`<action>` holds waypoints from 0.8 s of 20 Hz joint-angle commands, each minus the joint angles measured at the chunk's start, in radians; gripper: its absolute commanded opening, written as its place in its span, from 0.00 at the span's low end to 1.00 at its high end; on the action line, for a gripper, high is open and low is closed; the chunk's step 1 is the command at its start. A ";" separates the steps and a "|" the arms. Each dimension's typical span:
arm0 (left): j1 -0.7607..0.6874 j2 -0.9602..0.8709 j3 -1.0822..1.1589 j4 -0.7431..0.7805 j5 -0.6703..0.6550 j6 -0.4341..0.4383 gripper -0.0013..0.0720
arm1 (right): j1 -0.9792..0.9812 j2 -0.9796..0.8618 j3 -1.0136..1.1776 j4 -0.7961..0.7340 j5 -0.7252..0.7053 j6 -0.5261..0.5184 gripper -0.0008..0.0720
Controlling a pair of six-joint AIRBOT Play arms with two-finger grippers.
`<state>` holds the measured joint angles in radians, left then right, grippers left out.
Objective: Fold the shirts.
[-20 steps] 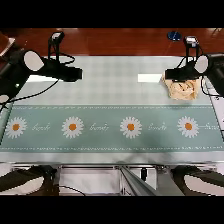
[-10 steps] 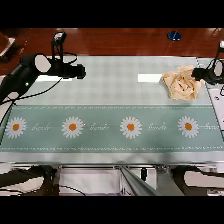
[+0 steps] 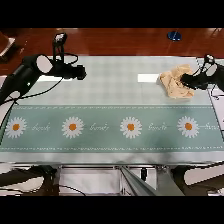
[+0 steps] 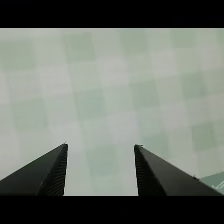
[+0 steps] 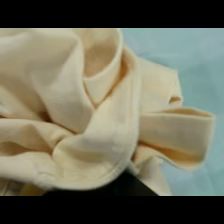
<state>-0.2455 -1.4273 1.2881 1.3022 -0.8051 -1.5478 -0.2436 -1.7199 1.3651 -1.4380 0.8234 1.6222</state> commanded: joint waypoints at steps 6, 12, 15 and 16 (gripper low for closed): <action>0.211 0.231 -0.071 0.044 -0.455 0.045 0.71 | 0.084 0.270 0.204 0.246 0.164 -0.220 0.05; 0.218 0.786 -0.605 -0.200 -0.209 0.044 0.71 | 0.187 0.597 0.352 0.251 0.075 -0.274 0.05; 0.218 0.953 -0.755 -0.288 -0.161 0.043 0.71 | 0.250 0.626 0.534 0.252 0.134 -0.300 0.05; 0.218 0.978 -0.780 -0.291 -0.165 0.043 0.71 | 0.272 0.627 0.589 0.252 0.146 -0.300 0.05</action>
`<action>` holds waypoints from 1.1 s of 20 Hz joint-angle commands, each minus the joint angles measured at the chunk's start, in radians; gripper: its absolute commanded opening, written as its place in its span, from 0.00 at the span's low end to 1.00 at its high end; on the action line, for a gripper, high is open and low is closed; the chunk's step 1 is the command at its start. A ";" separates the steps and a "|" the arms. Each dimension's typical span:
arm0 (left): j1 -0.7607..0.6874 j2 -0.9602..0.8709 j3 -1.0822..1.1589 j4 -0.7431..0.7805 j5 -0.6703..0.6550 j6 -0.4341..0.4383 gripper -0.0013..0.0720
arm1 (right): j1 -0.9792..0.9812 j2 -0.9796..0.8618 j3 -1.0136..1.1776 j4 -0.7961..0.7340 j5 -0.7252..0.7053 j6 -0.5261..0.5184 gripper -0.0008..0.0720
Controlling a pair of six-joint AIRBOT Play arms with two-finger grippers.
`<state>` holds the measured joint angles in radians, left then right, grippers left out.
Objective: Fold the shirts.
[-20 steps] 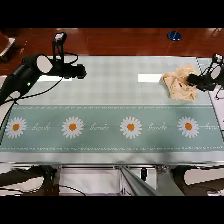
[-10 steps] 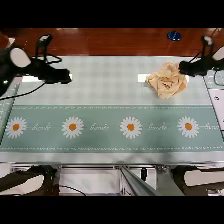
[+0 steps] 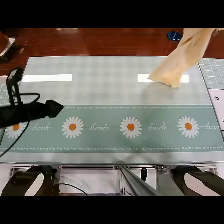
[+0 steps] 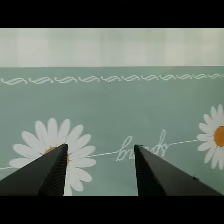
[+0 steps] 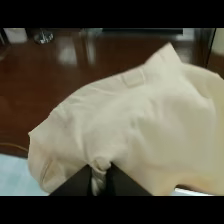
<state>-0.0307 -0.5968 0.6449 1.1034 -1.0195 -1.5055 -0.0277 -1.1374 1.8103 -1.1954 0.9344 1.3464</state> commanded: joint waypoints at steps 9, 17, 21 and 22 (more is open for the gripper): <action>0.003 0.142 -0.151 -0.096 0.063 0.001 0.71 | 0.383 0.060 0.203 0.016 0.240 -0.003 0.05; 0.003 0.141 -0.151 -0.095 0.068 0.001 0.71 | 0.663 -0.012 -0.635 0.294 0.064 0.035 0.05; 0.003 0.133 -0.151 -0.096 0.069 0.001 0.71 | 0.734 -0.203 -0.663 0.408 0.035 0.027 0.17; 0.003 0.132 -0.151 -0.096 0.070 0.001 0.71 | 0.731 -0.230 -0.663 0.439 0.035 0.016 0.48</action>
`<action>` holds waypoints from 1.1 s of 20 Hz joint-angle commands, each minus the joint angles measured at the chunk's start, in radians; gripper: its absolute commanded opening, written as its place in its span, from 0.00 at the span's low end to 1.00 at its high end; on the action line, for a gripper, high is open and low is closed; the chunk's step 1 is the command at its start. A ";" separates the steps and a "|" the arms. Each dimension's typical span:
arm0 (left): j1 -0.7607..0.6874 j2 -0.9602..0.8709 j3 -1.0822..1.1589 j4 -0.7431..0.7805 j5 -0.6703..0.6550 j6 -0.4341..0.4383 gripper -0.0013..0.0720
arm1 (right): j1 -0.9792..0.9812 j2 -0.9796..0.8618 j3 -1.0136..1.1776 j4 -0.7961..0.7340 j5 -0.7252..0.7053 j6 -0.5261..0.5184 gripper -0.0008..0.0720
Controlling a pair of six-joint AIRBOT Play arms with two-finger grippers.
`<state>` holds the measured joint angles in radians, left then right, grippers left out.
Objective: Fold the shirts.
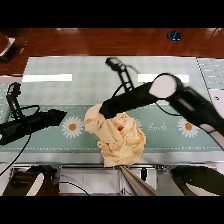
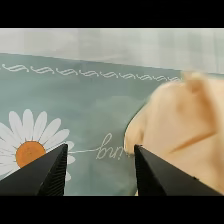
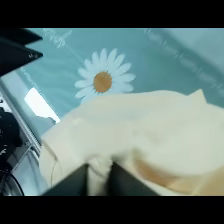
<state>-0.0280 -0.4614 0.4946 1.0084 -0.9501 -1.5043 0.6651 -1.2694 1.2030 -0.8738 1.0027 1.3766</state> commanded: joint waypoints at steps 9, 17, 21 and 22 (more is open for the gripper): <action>0.003 -0.010 0.011 0.109 -0.227 -0.092 0.71 | -0.611 0.228 -0.047 -0.440 0.201 0.108 0.57; 0.027 -0.291 -0.092 -0.019 -0.288 -0.023 0.71 | -0.991 0.492 -0.705 -0.145 0.191 0.051 0.57; 0.001 -0.449 -0.131 -0.183 -0.147 0.080 0.71 | -0.935 0.492 -0.787 -0.145 0.190 0.051 0.57; -0.024 -0.481 -0.131 -0.187 -0.092 0.079 0.71 | -0.920 0.492 -0.799 -0.145 0.189 0.051 0.57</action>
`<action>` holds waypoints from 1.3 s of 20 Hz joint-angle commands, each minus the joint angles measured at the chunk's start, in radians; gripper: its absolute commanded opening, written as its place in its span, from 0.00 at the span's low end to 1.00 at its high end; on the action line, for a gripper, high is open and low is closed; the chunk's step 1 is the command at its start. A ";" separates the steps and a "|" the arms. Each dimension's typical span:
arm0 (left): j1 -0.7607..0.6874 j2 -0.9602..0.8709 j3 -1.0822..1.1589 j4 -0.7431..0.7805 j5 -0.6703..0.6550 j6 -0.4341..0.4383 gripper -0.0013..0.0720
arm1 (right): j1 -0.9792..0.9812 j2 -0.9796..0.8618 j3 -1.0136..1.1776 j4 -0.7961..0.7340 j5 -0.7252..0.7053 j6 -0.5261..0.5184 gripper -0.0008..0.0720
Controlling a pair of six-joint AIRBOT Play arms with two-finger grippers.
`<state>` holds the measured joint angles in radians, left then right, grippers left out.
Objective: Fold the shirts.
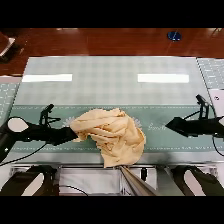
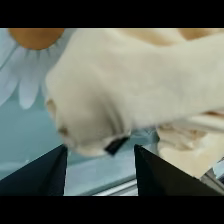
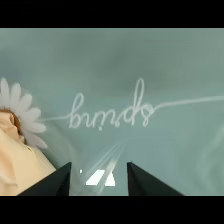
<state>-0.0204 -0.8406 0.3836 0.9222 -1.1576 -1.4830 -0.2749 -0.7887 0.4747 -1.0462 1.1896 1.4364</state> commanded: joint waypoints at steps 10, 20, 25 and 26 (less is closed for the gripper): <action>-0.173 -0.208 -0.012 -0.190 0.387 0.087 0.04 | 0.364 -0.069 -0.105 0.109 -0.026 0.080 0.57; -0.174 -0.208 -0.012 -0.190 0.380 0.087 0.04 | 0.635 -0.270 -0.104 0.276 -0.283 0.095 0.57; -0.174 -0.208 -0.012 -0.190 0.380 0.084 0.04 | 0.653 -0.333 -0.104 0.419 -0.341 0.007 0.53; -0.174 -0.208 -0.012 -0.190 0.380 0.084 0.04 | 0.653 -0.332 -0.104 0.440 -0.356 -0.008 0.42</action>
<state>-0.1932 -1.0473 0.3714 0.7319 -0.7784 -1.3972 0.3672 -1.0966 0.3714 -0.6849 0.8955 1.4807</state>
